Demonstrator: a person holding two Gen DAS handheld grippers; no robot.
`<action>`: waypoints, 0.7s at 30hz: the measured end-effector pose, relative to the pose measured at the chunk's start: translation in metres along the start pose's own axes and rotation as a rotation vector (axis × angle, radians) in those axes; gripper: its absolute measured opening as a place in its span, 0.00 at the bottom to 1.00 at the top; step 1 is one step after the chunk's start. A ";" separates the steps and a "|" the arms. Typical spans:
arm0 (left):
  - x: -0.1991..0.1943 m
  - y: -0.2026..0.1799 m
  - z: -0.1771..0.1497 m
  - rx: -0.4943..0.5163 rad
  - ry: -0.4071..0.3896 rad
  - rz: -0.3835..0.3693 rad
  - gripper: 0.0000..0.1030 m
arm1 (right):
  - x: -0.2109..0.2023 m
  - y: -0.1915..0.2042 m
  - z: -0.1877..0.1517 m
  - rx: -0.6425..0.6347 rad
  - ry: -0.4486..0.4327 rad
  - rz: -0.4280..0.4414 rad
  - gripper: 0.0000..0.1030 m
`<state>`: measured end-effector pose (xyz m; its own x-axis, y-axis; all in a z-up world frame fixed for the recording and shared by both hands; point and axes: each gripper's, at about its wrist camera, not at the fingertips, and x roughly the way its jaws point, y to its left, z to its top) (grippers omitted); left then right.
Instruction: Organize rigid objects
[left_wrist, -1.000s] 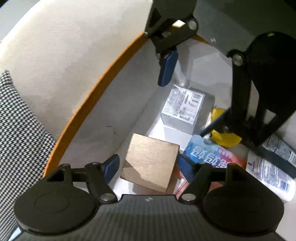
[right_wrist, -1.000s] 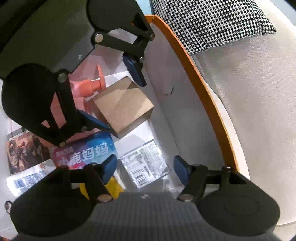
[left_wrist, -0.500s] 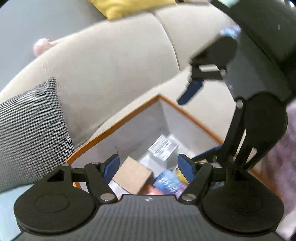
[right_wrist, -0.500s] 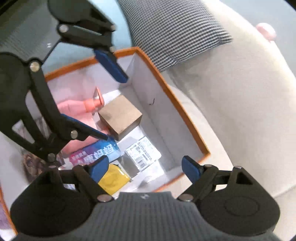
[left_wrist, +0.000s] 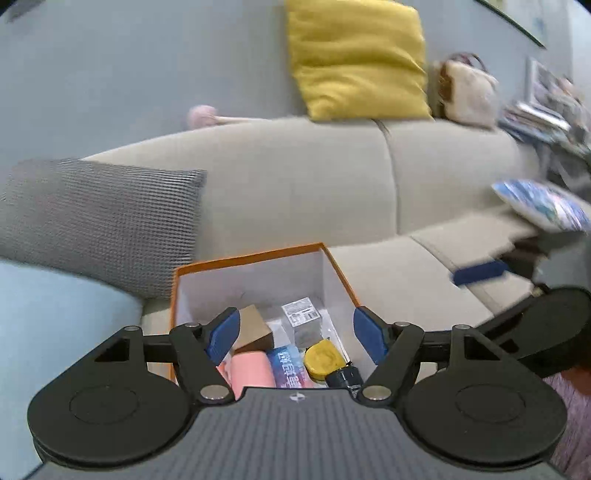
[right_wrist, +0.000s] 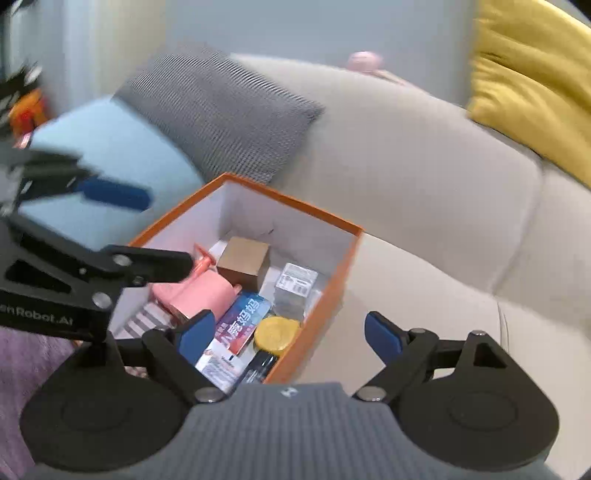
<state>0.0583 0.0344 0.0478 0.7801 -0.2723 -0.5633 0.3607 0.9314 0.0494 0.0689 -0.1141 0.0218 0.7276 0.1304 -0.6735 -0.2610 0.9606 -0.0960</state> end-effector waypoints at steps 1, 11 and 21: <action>-0.006 -0.003 -0.005 -0.033 -0.006 0.017 0.80 | -0.006 0.000 -0.008 0.037 -0.006 -0.019 0.86; -0.035 -0.031 -0.047 -0.173 -0.028 0.215 0.90 | -0.055 0.006 -0.067 0.187 -0.073 -0.143 0.92; -0.028 -0.036 -0.061 -0.196 0.073 0.227 0.92 | -0.058 0.007 -0.090 0.206 -0.022 -0.115 0.94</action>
<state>-0.0075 0.0234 0.0119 0.7883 -0.0405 -0.6140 0.0703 0.9972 0.0246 -0.0317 -0.1367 -0.0057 0.7594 0.0204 -0.6503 -0.0423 0.9989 -0.0181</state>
